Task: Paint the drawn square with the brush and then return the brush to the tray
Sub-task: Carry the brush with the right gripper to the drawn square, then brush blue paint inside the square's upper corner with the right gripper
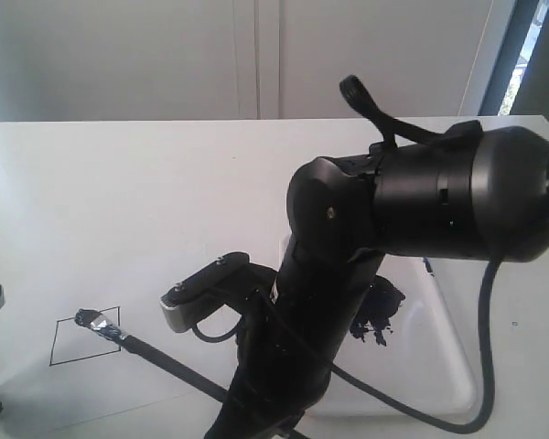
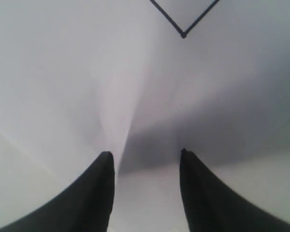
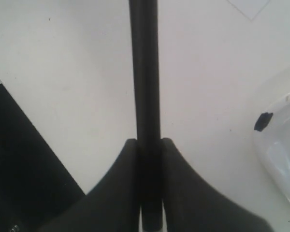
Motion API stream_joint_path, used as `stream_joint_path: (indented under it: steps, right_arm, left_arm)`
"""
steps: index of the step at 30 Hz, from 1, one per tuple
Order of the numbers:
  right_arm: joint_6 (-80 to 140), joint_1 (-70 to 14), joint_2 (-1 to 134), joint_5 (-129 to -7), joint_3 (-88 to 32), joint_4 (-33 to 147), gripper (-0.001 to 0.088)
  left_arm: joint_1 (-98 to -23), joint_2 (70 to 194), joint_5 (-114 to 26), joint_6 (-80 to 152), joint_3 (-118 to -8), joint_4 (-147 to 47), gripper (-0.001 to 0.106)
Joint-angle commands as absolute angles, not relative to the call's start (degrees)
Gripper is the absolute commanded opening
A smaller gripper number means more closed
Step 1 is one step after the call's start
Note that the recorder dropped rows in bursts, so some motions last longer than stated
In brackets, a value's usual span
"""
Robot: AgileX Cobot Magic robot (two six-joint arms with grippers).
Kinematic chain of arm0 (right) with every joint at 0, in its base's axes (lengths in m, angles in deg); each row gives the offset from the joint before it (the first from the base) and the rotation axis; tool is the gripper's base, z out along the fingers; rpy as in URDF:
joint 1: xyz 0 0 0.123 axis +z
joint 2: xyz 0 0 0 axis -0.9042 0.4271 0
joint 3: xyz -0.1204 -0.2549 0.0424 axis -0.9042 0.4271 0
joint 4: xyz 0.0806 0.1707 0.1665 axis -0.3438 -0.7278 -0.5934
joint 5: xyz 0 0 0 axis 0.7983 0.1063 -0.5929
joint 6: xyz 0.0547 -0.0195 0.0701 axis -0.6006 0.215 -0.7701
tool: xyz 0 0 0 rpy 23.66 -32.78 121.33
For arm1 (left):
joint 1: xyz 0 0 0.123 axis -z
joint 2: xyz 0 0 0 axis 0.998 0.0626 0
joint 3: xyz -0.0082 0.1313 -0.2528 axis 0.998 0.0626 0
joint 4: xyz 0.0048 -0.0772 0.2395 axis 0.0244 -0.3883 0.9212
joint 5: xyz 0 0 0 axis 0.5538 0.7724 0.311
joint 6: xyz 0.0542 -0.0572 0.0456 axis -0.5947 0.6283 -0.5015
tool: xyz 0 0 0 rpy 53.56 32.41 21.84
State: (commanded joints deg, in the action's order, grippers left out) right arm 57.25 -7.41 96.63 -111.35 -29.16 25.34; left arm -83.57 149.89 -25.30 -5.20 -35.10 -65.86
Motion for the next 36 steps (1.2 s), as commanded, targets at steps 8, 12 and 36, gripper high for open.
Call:
stream_joint_path:
  steps: [8,12,36]
  right_arm:
    - [57.25,-7.41,99.89,-113.88,-32.09,25.34,0.0000]
    - [57.25,-7.41,101.58,-114.14,-34.49,25.25,0.0000]
    - [51.10,-4.75,110.07,-116.20,-42.06,33.62,0.0000]
  left_arm:
    - [-83.57,151.70,-24.79,-5.20,-35.10,-65.85,0.049]
    - [-83.57,153.11,-24.64,-5.20,-35.10,-65.85,0.049]
    - [-83.57,153.76,-25.15,-5.20,-35.10,-66.30,0.049]
